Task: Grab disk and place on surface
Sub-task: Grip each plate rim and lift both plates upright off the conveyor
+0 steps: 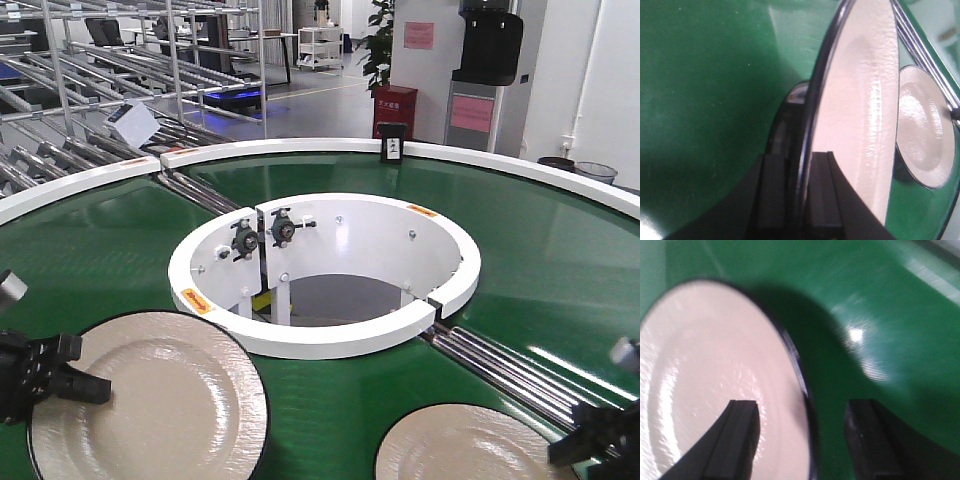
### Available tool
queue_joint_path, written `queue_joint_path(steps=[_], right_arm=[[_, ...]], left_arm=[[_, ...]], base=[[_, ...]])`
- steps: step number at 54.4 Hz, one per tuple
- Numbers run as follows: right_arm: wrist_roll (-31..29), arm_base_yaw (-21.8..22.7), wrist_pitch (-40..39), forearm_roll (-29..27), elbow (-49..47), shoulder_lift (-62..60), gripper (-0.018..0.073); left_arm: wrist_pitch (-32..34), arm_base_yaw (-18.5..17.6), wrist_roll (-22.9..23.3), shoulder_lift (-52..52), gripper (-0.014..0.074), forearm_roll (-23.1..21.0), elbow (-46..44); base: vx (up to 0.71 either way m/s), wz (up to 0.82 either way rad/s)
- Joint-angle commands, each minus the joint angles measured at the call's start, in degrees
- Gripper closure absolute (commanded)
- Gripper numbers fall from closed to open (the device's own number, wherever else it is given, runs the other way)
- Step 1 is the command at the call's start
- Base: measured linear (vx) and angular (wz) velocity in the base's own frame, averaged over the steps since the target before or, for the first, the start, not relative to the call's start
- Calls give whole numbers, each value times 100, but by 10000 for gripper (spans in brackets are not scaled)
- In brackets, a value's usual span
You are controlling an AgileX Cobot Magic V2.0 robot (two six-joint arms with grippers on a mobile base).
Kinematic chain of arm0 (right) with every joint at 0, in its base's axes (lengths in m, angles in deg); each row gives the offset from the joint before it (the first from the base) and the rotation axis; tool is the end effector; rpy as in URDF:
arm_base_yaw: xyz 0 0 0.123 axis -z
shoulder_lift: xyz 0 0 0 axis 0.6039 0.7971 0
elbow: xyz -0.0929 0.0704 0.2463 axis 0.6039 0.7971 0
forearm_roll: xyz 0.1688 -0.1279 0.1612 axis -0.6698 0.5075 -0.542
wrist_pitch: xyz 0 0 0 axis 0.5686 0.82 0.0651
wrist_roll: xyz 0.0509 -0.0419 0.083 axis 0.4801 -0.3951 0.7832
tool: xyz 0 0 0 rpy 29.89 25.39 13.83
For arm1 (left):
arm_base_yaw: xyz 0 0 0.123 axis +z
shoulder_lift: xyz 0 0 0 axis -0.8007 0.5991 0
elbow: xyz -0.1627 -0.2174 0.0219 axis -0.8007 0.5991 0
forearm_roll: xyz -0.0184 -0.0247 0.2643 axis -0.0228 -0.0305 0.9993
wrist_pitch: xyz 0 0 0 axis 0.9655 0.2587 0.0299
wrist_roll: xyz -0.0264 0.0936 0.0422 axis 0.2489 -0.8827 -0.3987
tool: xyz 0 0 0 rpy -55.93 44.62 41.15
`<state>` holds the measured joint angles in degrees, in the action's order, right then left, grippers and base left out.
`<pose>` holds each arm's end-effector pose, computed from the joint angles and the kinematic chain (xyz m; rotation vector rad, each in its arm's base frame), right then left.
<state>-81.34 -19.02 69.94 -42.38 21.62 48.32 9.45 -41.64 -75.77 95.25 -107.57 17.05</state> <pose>0.3508 -0.0515 0.1450 0.1657 2.6981 0.7559 0.3456 -0.0056 0.2528 -0.0007 2.4512 -0.9387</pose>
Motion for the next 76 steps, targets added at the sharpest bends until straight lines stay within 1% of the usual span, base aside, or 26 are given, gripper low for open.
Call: queue_joint_path(steps=[1,6,13,18,22,28,31,34,42,48,55,61,65,67,70,73,76], right_arm=[[-162,-229,167,-222,-179,-24,124],[-299,-524,318,-283,-179,149,124],[-393,-996,252,-238,-179,262,127],[-282,-1191,184,-237,-187,262,169],[-96,-1240,217,-239,-195,242,247],[227,-1223,247,-267,-195,174,414],[254,-1211,250,-277,-195,105,505],[242,-1211,250,-320,-195,-15,576],[212,-1211,209,-659,-195,-475,573],[310,-1211,208,-1129,-195,-915,571],[1042,-1211,185,-1936,-195,-1419,571],[1245,-1211,145,-2661,-251,-1731,568],[1392,-1217,254,-3081,-432,-1867,567],[1474,-1242,340,-3254,-586,-1892,567],[1544,-1303,446,-3428,-952,-1898,567],[1671,-1399,460,-3398,-1275,-1898,567],[1946,-1507,381,-3251,-1640,-1879,567]], left_arm=[[-190,-20,70,-301,603,-665,-139],[-233,-20,70,-301,603,-665,-139],[-227,-20,70,-301,603,-665,-139],[-227,-20,70,-301,603,-665,-139],[-282,-20,45,-301,603,-665,-139],[-372,-20,45,-301,603,-659,-139],[-372,-20,45,-301,603,-659,-139],[-371,-20,45,-301,603,-671,-139],[-324,-20,56,-301,603,-819,-139],[-238,-20,141,-301,602,-964,-139],[55,-20,562,-301,601,-1065,-139],[170,-27,1135,-301,601,-1052,-139],[164,-49,1394,-305,600,-1072,-139],[174,-104,1472,-305,601,-1081,-139],[187,-221,1522,-305,601,-1219,-139],[187,-456,1591,-305,601,-1457,-139],[207,-720,1608,-312,597,-1739,-139]], base=[[0,0],[0,0],[0,0],[0,0],[0,0],[0,0],[0,0],[0,0],[0,0],[0,0],[0,0],[0,0],[0,0],[0,0],[0,0],[0,0],[0,0]])
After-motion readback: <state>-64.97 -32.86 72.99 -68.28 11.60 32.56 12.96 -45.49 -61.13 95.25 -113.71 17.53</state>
